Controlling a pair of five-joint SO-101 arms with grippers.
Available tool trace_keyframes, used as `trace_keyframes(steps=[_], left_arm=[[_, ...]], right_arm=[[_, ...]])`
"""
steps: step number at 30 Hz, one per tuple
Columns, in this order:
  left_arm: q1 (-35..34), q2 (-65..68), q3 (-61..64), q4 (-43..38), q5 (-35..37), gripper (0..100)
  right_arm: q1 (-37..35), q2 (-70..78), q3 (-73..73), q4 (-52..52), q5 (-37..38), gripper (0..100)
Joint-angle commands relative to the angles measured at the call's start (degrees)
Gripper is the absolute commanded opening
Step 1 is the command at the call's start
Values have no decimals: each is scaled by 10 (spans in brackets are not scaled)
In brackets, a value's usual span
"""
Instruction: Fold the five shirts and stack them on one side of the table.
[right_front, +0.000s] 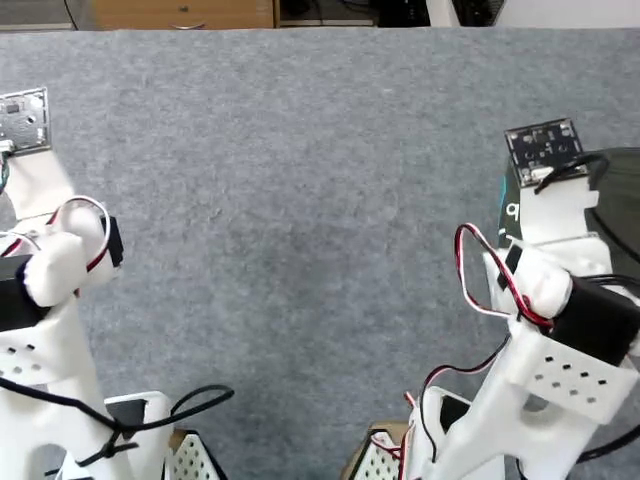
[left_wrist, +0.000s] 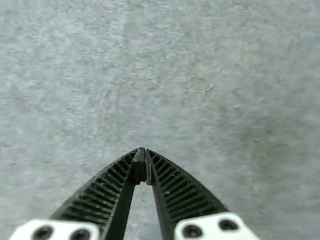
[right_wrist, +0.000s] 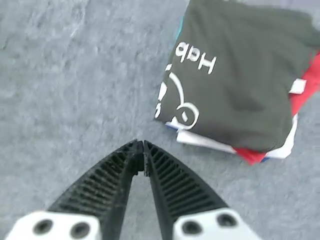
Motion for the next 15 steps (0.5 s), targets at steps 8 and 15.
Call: trace_keyframes(steps=[8,15], left_arm=[[106,-51,-8,6,117,18],[207,-158,85,-14,117,18]], right_arm=[[-7,-27,0,18,-70,5],[-11,-65,38,12,-145,5]])
